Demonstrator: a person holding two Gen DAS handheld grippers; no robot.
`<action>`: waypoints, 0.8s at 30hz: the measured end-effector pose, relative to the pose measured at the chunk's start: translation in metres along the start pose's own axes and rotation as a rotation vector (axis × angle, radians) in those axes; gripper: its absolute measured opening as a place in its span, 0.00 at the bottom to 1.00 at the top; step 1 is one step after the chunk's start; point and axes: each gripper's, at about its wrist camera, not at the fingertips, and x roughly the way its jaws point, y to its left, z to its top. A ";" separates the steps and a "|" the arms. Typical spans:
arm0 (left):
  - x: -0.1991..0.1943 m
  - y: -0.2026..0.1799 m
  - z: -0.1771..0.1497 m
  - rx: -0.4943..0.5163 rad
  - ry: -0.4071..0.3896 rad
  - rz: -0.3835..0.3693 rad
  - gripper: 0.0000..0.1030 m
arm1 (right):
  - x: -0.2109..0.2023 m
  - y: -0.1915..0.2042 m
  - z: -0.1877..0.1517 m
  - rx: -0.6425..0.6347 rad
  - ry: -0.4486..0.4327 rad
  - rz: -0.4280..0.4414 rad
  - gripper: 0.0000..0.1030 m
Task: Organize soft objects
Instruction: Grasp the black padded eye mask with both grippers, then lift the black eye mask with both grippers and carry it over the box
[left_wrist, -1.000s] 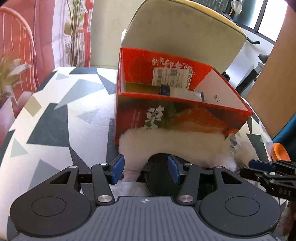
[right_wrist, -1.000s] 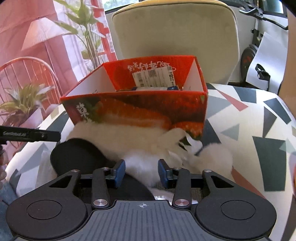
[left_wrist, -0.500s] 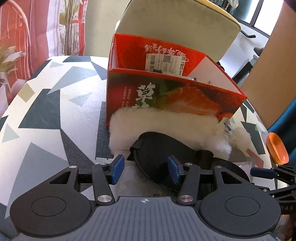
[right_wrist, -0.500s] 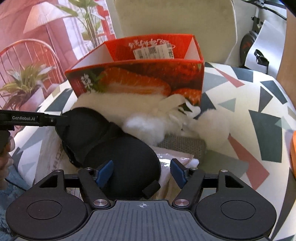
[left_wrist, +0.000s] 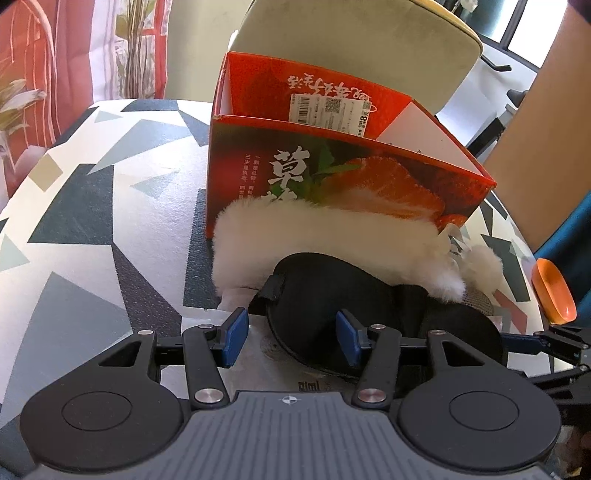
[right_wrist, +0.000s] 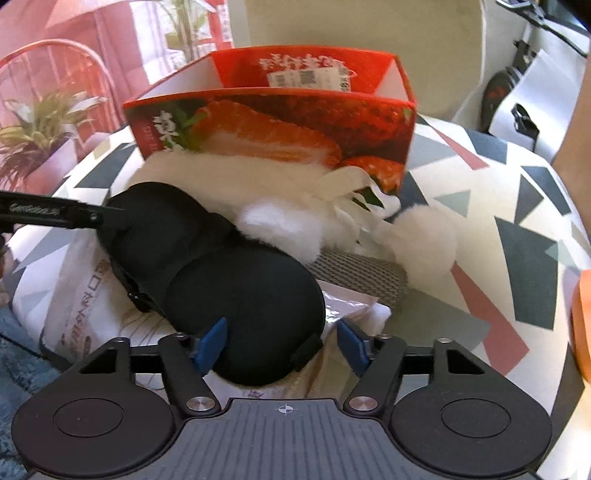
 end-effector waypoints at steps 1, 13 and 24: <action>0.001 0.000 0.000 0.001 0.001 -0.002 0.54 | 0.001 -0.002 0.000 0.005 -0.003 -0.002 0.56; 0.005 -0.003 0.000 0.013 0.015 -0.001 0.54 | -0.007 -0.011 0.013 0.017 -0.111 -0.030 0.40; 0.000 -0.004 0.004 0.014 -0.026 -0.025 0.32 | -0.012 -0.015 0.026 0.058 -0.198 0.033 0.17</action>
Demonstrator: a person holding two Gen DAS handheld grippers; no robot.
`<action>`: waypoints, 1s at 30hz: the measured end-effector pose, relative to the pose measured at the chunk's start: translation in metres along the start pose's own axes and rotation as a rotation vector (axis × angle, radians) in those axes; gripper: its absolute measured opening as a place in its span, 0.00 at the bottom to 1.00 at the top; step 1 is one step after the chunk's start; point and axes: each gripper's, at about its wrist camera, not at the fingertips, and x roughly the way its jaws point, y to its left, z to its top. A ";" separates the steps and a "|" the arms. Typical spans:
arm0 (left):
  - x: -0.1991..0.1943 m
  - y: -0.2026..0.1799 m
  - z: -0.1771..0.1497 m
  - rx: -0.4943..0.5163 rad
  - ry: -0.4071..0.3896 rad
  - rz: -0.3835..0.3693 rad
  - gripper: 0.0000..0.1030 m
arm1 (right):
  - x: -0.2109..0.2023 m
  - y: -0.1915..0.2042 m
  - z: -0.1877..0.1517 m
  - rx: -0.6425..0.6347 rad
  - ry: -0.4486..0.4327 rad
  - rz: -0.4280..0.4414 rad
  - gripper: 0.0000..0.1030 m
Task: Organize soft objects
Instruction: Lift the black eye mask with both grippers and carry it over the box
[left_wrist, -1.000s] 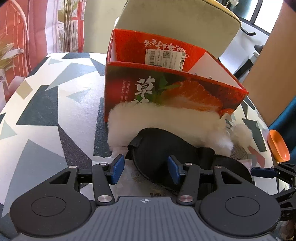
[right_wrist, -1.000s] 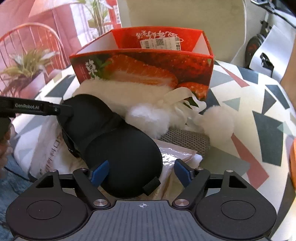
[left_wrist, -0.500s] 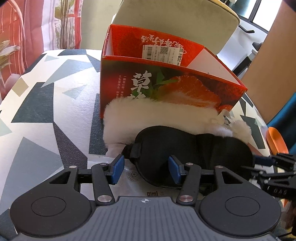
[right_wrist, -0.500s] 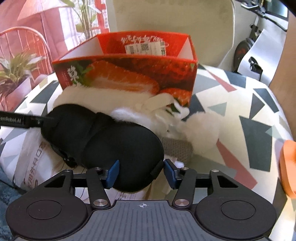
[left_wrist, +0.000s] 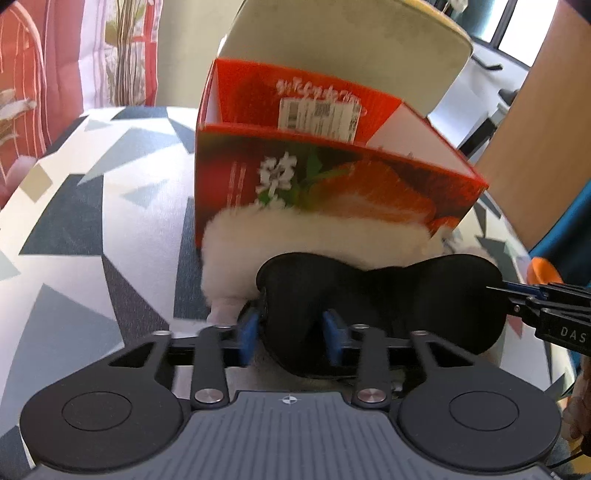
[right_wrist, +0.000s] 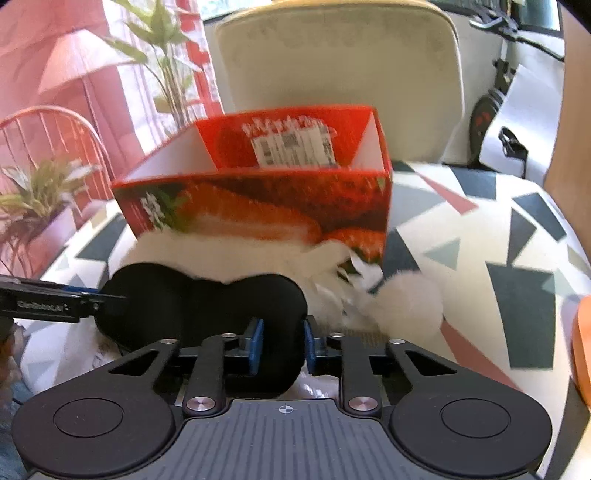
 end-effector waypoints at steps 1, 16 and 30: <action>-0.002 0.001 0.001 -0.006 -0.010 -0.007 0.28 | -0.001 0.002 0.002 -0.007 -0.012 0.007 0.17; -0.051 -0.012 0.041 0.052 -0.230 -0.006 0.15 | -0.017 0.016 0.041 -0.038 -0.154 0.090 0.12; -0.057 -0.009 0.092 0.032 -0.335 0.008 0.14 | -0.015 0.016 0.104 -0.098 -0.267 0.068 0.12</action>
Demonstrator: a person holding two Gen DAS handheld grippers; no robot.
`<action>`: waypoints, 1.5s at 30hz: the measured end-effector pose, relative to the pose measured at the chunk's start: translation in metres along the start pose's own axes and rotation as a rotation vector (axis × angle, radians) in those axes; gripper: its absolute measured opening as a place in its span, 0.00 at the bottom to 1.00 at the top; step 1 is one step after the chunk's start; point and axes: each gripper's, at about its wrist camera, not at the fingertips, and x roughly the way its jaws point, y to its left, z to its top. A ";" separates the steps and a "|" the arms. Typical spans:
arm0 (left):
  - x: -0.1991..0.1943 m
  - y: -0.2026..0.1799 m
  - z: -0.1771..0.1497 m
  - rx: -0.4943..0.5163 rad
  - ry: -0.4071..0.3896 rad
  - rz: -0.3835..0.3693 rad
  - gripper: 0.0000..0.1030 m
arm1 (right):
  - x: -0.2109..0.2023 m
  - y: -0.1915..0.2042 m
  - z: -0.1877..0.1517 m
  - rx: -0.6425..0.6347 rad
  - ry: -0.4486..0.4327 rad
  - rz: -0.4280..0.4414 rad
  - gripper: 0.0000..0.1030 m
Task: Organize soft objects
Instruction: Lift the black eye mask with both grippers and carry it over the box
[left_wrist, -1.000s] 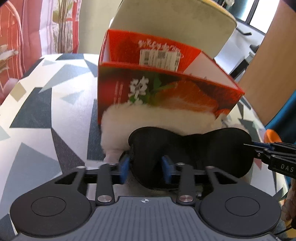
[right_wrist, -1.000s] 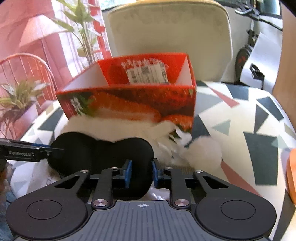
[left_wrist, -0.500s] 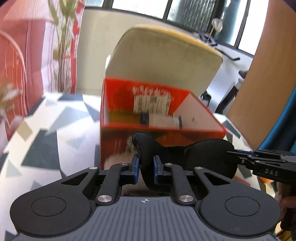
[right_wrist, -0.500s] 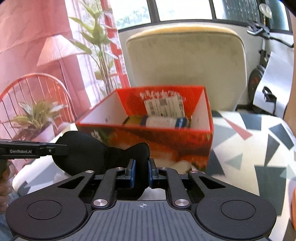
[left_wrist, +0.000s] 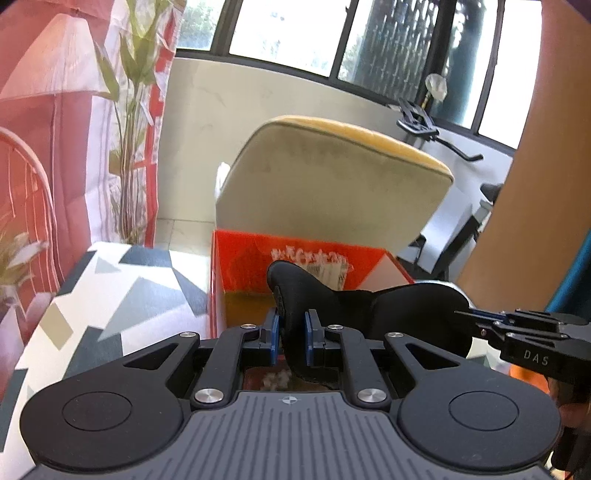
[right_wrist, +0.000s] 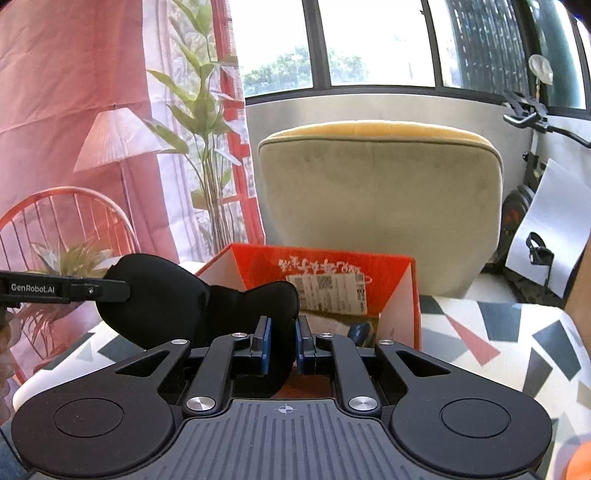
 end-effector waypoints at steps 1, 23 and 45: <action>0.001 0.001 0.002 0.001 -0.006 0.001 0.14 | 0.002 -0.001 0.003 -0.006 -0.002 -0.002 0.12; 0.087 0.004 0.033 -0.025 0.088 0.054 0.14 | 0.093 -0.025 0.050 -0.049 0.043 -0.075 0.12; 0.148 0.007 0.025 0.074 0.341 -0.006 0.14 | 0.157 -0.063 0.020 0.048 0.288 -0.070 0.12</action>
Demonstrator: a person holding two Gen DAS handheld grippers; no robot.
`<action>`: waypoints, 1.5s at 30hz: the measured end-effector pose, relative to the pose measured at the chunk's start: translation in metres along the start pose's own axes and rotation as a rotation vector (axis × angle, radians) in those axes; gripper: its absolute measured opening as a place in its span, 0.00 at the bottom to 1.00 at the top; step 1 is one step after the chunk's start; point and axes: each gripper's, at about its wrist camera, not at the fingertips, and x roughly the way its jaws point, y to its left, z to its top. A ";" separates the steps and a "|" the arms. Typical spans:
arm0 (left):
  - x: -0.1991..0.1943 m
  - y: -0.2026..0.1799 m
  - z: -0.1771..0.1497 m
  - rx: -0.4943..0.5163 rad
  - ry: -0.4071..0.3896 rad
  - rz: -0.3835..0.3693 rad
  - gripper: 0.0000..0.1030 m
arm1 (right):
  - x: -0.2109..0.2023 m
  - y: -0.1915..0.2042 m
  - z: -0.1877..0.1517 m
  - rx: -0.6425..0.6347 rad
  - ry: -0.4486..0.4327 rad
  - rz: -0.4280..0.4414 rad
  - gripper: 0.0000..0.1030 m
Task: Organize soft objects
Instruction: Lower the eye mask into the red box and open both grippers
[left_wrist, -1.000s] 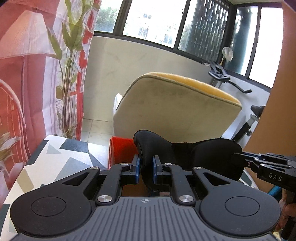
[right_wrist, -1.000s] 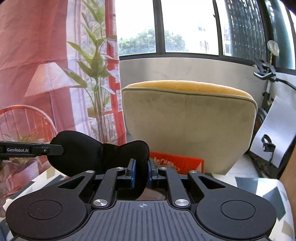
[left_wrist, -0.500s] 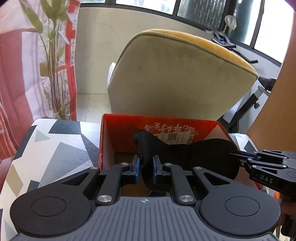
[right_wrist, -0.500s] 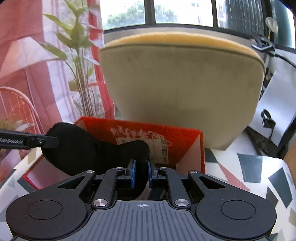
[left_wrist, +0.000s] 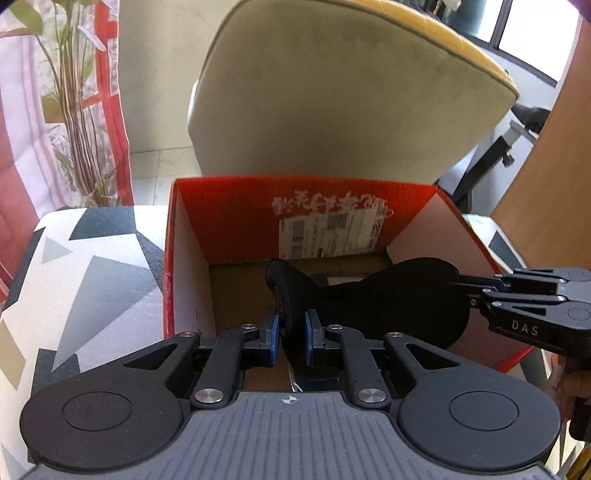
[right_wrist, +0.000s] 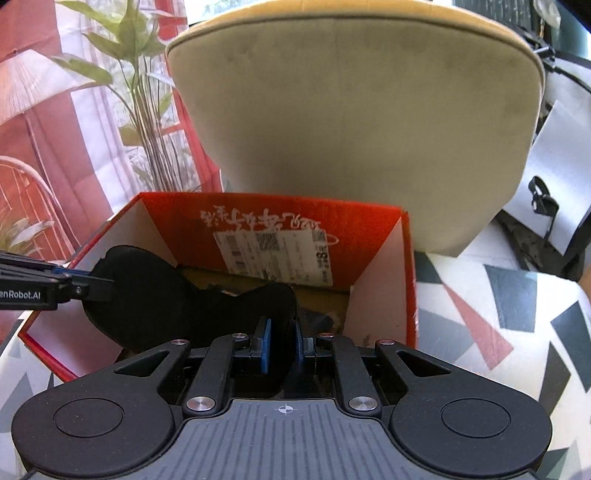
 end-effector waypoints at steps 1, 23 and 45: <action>0.002 0.000 0.000 -0.001 0.009 0.003 0.14 | 0.002 0.000 0.000 0.003 0.010 0.001 0.12; 0.021 -0.012 -0.014 0.079 0.116 0.051 0.20 | 0.024 0.006 -0.013 0.048 0.190 -0.030 0.12; -0.123 -0.010 0.015 0.151 -0.180 0.244 0.93 | -0.071 0.022 0.011 -0.062 -0.071 -0.040 1.00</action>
